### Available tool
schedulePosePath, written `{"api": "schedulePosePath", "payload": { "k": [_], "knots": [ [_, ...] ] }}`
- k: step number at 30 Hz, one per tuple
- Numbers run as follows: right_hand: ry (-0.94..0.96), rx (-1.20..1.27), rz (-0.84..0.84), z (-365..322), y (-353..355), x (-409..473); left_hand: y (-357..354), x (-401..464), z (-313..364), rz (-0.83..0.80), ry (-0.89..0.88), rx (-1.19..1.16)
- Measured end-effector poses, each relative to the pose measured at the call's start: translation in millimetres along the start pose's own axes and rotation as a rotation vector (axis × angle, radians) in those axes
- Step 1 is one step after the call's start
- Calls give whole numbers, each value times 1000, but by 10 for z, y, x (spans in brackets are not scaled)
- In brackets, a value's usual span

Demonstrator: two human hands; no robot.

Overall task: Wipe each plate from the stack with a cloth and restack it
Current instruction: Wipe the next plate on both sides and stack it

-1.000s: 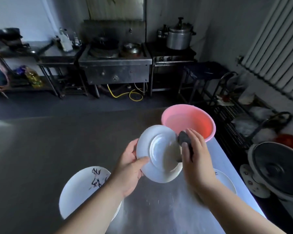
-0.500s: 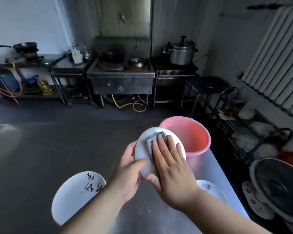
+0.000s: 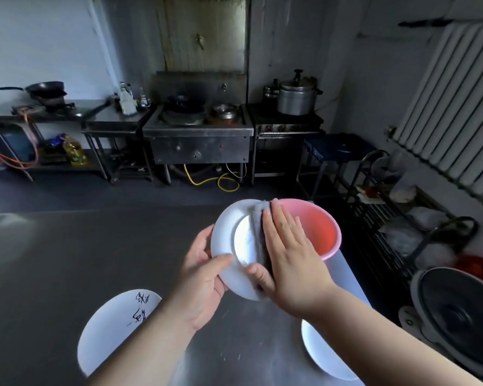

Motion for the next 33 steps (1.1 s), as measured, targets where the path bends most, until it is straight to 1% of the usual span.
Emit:
{"api": "schedulePosePath", "payload": {
  "k": [4, 6, 7, 11, 15, 18, 20, 22, 23, 25, 26, 28, 31, 33],
  "knots": [
    [141, 68, 51, -202, -95, -257, 92, 88, 130, 37, -55, -6],
    [162, 50, 56, -198, -140, -336, 127, 102, 125, 38, -46, -18],
    [149, 36, 58, -154, -127, -294, 135, 100, 100, 34, -35, -25],
    [-18, 52, 67, 65, -6, 22, 143, 95, 44, 9, -14, -58],
    [-23, 136, 125, -74, -122, -89, 248, 151, 109, 3, -28, -82],
    [-16, 241, 146, -151, -256, -283, 355, 150, 90, -9, 0, -93],
    [-39, 325, 155, -89, -162, -203, 427, 127, 70, -53, 36, -69],
    [-61, 424, 122, -21, 33, 34, 484, 95, 66, -123, 64, -28],
    [-50, 459, 73, -20, 134, 178, 501, 75, 73, -163, 73, -13],
    [21, 454, -33, -90, 285, 422, 534, 44, 111, -213, 75, -12],
    [47, 432, -52, -128, 319, 485, 562, 42, 141, -215, 62, -21],
    [29, 411, -4, -191, 278, 451, 632, 62, 222, -177, 22, -46],
    [-71, 439, 172, -343, 0, 93, 773, 100, 292, -91, -7, -85],
    [-110, 449, 188, -457, -206, -83, 839, 85, 296, -71, -3, -93]
  ]
}}
Point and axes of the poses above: each hand's wrist, its own x-axis towards the middle knuckle, its own y-axis out of the back of the hand, z = x × y, the point moved 7 cm from there along x, towards the middle knuckle, and after that the axes turned 15 degrees about x, right-handed, at the moved point
